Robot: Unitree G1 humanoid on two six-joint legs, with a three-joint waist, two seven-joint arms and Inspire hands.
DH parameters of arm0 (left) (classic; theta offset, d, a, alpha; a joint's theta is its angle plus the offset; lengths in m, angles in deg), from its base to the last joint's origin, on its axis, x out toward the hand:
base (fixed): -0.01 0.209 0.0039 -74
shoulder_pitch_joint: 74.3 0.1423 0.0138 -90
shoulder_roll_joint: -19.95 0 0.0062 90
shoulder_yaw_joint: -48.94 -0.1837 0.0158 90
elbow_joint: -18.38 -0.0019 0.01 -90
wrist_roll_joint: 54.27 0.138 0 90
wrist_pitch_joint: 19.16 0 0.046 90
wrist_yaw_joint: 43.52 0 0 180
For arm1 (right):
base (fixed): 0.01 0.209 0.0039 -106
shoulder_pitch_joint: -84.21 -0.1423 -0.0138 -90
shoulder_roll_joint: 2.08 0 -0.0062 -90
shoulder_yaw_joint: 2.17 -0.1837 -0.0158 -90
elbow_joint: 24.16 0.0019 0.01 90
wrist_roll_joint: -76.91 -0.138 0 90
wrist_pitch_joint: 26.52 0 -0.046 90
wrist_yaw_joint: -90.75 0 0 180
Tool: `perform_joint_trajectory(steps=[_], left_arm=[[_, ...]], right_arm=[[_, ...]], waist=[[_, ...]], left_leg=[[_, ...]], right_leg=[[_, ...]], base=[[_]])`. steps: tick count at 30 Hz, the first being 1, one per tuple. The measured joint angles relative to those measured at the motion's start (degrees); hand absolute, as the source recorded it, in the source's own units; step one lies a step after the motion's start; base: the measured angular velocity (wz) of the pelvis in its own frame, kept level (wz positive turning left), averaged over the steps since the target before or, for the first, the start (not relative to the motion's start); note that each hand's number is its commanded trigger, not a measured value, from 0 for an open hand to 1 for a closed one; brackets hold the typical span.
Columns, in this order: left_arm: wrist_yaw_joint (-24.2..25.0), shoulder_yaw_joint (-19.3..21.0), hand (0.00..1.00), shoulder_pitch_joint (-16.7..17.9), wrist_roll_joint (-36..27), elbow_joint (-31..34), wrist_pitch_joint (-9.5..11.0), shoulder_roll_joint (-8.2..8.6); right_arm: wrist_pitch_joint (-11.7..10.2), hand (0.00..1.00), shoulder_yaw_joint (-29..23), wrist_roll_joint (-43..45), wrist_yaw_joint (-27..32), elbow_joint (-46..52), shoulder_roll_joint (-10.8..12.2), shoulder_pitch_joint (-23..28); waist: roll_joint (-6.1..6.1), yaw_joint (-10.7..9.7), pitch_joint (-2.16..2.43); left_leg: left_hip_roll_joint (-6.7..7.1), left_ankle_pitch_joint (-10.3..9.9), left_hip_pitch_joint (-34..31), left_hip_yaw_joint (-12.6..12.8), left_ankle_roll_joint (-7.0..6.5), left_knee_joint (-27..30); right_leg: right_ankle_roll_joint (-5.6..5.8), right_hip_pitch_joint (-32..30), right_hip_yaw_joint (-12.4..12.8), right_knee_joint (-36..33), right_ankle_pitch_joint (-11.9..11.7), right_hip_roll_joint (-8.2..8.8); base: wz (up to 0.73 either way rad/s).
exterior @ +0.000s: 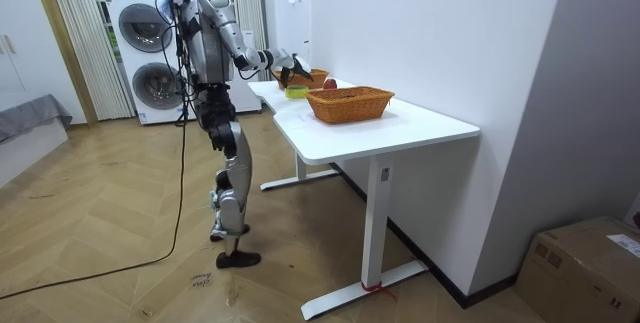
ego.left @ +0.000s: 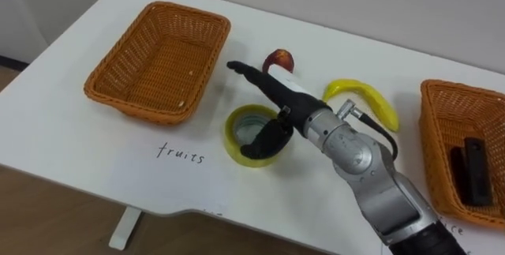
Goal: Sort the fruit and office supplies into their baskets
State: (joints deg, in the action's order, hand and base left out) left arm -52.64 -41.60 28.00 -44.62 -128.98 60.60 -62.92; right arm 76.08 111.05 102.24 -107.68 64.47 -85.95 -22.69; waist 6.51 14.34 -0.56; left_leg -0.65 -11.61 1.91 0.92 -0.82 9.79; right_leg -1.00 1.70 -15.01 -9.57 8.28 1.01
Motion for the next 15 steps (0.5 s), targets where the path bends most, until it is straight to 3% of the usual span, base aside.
perform_joint_trajectory(steps=[7, 15], left_arm=[[1.5, 0.3, 0.0, -0.2, 0.0, 0.0, -0.5, -0.33], [2.4, 0.2, 0.0, -0.3, 0.0, 0.2, -1.4, -0.73]], right_arm=[[0.1, 0.0, -0.2, -0.2, -2.4, 0.0, -1.4, -0.1], [2.1, 0.0, -0.2, -0.1, -5.1, -0.2, -2.1, -0.1]], waist=[[0.5, 0.1, -0.2], [0.55, 0.1, -0.35]], left_leg=[[0.02, 0.0, 0.3, -0.3, -0.01, 0.0], [0.02, 0.0, 0.6, -0.3, 0.0, -0.1]], right_leg=[[0.0, 0.4, -0.2, 0.0, 0.0, 0.05], [0.0, 0.8, 0.0, 0.0, 0.0, 0.02]], base=[[0.01], [0.0]])
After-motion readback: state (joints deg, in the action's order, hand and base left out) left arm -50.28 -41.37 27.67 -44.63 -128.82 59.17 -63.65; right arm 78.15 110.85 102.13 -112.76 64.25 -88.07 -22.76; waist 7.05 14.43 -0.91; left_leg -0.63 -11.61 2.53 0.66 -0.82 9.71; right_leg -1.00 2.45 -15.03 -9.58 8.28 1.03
